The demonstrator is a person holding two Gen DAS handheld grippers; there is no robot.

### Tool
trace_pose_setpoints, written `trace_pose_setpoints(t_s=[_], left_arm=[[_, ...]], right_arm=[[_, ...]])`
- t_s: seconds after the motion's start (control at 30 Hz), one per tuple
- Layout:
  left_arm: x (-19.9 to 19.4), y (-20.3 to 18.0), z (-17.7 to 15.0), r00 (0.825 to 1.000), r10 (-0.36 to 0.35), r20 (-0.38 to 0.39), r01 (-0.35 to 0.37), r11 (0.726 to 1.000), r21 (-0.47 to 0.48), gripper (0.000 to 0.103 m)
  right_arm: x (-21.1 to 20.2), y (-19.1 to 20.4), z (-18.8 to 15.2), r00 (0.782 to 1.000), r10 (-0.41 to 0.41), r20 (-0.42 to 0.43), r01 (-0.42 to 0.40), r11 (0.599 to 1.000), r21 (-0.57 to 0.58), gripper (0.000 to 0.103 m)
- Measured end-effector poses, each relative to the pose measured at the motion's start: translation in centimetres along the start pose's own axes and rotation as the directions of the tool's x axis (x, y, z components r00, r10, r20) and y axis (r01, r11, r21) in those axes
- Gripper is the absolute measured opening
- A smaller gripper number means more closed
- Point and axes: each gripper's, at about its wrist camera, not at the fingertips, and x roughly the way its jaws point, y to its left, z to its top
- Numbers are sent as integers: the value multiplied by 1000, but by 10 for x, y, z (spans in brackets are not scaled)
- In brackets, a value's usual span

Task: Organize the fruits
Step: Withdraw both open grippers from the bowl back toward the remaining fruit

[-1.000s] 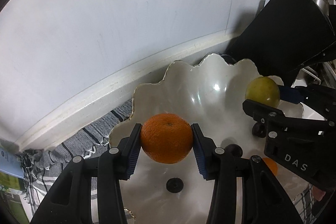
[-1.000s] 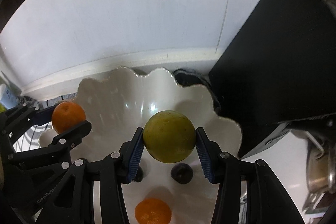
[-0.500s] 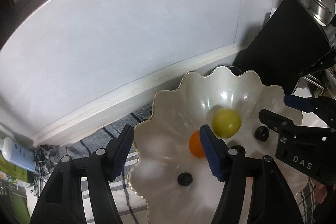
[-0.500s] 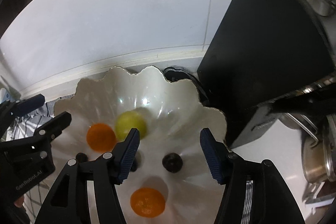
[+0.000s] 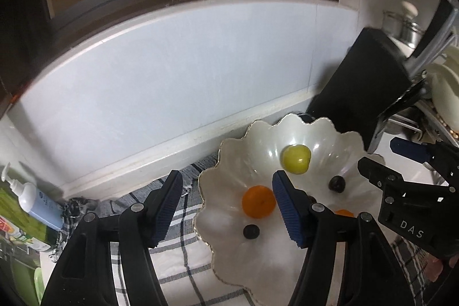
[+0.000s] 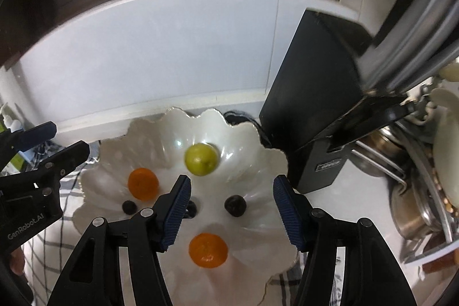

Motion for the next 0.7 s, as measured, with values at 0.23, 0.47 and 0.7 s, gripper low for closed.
trace_pose_setpoints(t_s=[0.23, 0.47, 0.7], left_arm=[[-35, 3, -5, 999, -13, 52, 13, 1000, -3, 66], [-68, 2, -16, 995, -46, 88, 47, 999, -4, 67], [-103, 0, -29, 989, -63, 132, 63, 998, 9, 67]], right_arm=[[-43, 5, -8, 998, -3, 68, 4, 1000, -7, 61], [-82, 9, -21, 992, 4, 123, -4, 1000, 0, 61], [-115, 8, -37, 984, -7, 176, 3, 1000, 25, 61]])
